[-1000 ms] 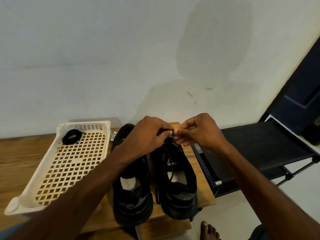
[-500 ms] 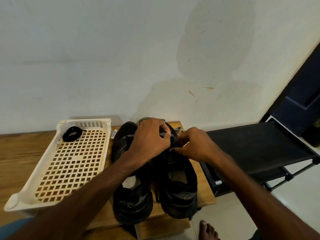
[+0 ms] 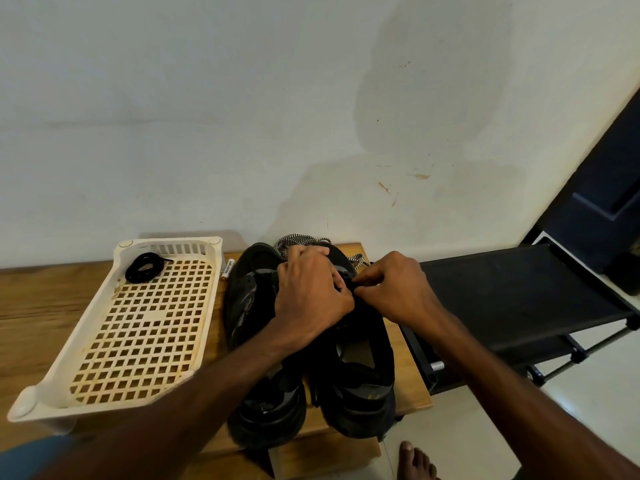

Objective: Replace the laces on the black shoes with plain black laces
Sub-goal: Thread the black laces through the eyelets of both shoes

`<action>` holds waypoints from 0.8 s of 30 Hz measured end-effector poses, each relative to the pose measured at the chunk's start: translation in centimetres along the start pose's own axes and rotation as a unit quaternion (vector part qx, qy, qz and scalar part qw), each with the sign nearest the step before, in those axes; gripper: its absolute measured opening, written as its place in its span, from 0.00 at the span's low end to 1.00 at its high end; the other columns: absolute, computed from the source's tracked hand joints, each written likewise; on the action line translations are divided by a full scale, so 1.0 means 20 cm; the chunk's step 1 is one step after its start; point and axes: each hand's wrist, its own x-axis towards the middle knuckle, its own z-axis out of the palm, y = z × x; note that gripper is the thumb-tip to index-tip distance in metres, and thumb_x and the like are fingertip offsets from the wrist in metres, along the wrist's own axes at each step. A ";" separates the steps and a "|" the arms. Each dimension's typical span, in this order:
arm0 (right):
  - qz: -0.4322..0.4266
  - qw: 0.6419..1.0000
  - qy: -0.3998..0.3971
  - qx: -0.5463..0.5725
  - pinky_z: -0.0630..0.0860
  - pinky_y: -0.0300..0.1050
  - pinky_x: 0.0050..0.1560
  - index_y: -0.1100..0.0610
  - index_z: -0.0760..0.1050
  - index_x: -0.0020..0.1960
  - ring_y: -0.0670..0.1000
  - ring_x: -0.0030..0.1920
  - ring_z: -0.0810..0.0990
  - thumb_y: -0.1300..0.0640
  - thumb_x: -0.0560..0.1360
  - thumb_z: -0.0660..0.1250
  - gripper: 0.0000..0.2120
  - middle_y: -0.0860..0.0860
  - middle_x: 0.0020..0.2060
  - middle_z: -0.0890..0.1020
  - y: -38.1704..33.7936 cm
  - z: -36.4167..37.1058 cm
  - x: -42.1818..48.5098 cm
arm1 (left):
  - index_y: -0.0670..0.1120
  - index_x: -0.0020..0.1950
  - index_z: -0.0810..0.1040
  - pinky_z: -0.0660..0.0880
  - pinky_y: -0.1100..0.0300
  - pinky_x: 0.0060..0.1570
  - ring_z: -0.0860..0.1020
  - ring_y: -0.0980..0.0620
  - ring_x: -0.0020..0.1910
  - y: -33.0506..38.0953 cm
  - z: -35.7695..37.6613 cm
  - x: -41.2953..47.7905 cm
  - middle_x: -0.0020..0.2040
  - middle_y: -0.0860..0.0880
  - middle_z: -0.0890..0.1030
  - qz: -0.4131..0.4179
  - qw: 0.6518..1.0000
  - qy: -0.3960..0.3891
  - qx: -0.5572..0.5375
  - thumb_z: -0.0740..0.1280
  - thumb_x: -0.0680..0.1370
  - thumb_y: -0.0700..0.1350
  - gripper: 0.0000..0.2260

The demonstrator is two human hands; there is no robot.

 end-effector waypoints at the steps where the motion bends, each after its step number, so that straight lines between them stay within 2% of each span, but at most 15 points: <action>1: 0.000 1.000 0.001 0.000 0.80 0.35 0.41 0.52 0.88 0.53 0.43 0.42 0.84 0.61 0.74 0.73 0.10 0.48 0.46 0.88 0.00 0.00 0.00 | 0.53 0.38 0.83 0.59 0.60 0.60 0.64 0.49 0.73 0.01 0.00 0.00 0.70 0.56 0.72 -0.004 1.000 0.002 0.002 0.73 0.71 0.47 0.02; 5: 0.001 1.000 0.003 0.014 0.81 0.35 0.41 0.52 0.88 0.52 0.43 0.42 0.84 0.61 0.75 0.73 0.09 0.48 0.45 0.88 0.00 0.00 0.00 | 0.51 0.41 0.84 0.61 0.57 0.64 0.63 0.52 0.72 0.02 0.01 0.00 0.68 0.55 0.74 0.001 1.000 0.015 0.019 0.73 0.71 0.46 0.01; 9: -0.005 1.000 0.000 0.012 0.76 0.28 0.36 0.53 0.88 0.53 0.41 0.40 0.84 0.59 0.75 0.74 0.08 0.48 0.45 0.88 0.01 0.01 0.00 | 0.49 0.48 0.84 0.60 0.59 0.61 0.63 0.52 0.71 0.03 0.03 0.00 0.66 0.55 0.75 0.004 1.000 0.006 0.023 0.73 0.73 0.45 0.05; 12: -0.009 1.000 -0.004 0.014 0.80 0.33 0.39 0.53 0.88 0.52 0.42 0.41 0.84 0.60 0.74 0.74 0.08 0.49 0.45 0.88 0.00 0.01 0.00 | 0.49 0.46 0.84 0.60 0.57 0.59 0.64 0.50 0.69 0.03 0.03 0.00 0.64 0.53 0.76 -0.009 1.000 0.009 0.024 0.74 0.73 0.45 0.03; 16: -0.023 1.000 -0.009 0.002 0.82 0.36 0.42 0.53 0.88 0.52 0.44 0.43 0.85 0.60 0.75 0.73 0.09 0.49 0.45 0.88 -0.01 0.01 0.01 | 0.47 0.53 0.84 0.63 0.52 0.65 0.64 0.49 0.70 0.03 0.04 0.00 0.67 0.52 0.74 -0.015 0.999 0.008 0.029 0.73 0.75 0.45 0.08; 19: -0.029 0.999 -0.018 -0.007 0.82 0.37 0.43 0.53 0.87 0.54 0.44 0.44 0.85 0.60 0.76 0.73 0.09 0.49 0.46 0.88 -0.01 0.00 0.01 | 0.48 0.56 0.83 0.63 0.53 0.66 0.64 0.51 0.71 0.03 0.04 0.01 0.69 0.54 0.73 -0.007 1.000 0.008 0.025 0.72 0.77 0.46 0.09; 24: -0.027 0.999 -0.026 -0.010 0.79 0.34 0.41 0.53 0.87 0.54 0.44 0.43 0.84 0.59 0.76 0.73 0.08 0.50 0.47 0.88 0.00 0.00 0.02 | 0.52 0.49 0.85 0.62 0.53 0.66 0.63 0.51 0.72 0.01 0.02 0.01 0.70 0.55 0.71 -0.006 0.999 -0.036 -0.005 0.75 0.75 0.44 0.05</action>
